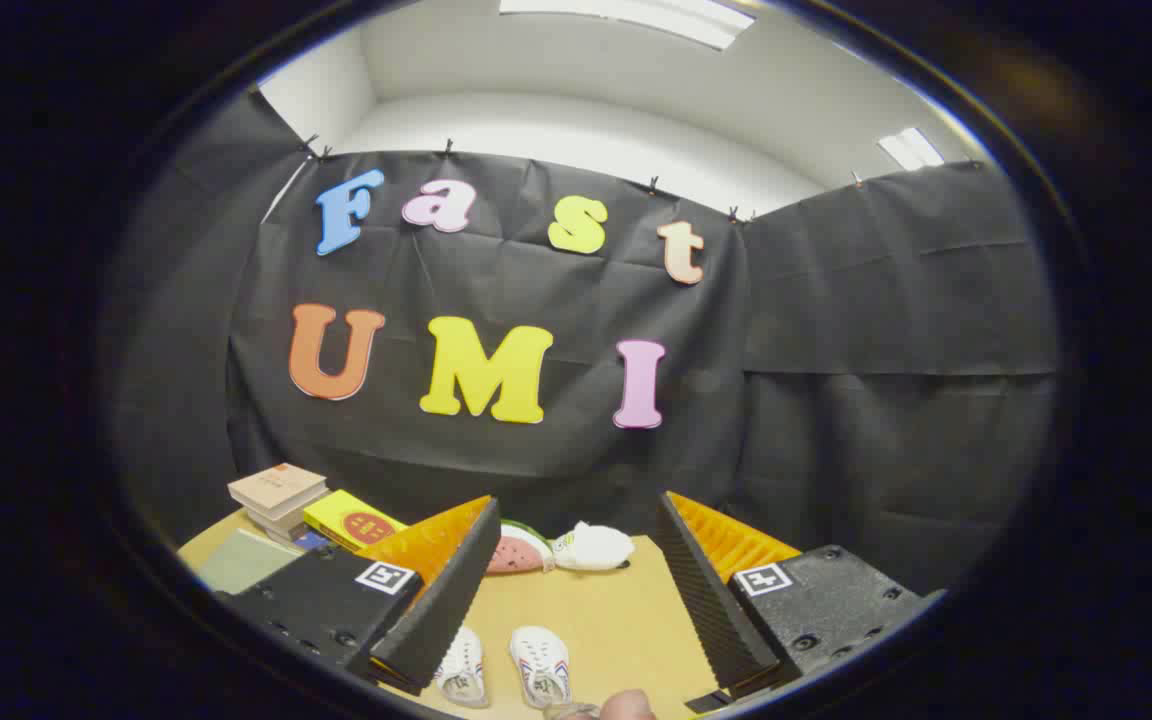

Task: Open the storage box then place both shoes into the box .Put the left shoe in first, then the right shoe, with the right side of both shoes facing outward in a uniform manner.

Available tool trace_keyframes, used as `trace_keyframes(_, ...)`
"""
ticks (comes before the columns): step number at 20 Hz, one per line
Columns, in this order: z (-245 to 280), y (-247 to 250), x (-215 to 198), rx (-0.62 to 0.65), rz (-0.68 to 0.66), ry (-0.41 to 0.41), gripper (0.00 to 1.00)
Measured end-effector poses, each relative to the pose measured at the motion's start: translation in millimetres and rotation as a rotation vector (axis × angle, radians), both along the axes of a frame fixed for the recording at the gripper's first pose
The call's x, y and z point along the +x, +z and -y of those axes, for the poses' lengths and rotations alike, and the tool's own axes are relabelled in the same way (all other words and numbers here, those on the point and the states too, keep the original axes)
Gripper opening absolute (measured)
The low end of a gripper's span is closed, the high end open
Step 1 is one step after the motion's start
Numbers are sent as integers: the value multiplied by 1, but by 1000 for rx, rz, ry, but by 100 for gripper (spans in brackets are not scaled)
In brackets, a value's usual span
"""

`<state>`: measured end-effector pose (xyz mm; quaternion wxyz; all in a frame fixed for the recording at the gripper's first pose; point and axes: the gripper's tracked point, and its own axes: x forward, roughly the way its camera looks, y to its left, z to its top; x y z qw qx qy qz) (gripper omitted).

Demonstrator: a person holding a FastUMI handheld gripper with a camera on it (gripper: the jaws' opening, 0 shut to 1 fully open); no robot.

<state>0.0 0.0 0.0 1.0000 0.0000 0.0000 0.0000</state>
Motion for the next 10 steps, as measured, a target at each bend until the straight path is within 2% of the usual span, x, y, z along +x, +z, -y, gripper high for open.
trace_keyframes(10, -11, 2, -2, 17, 4, 68, 100)
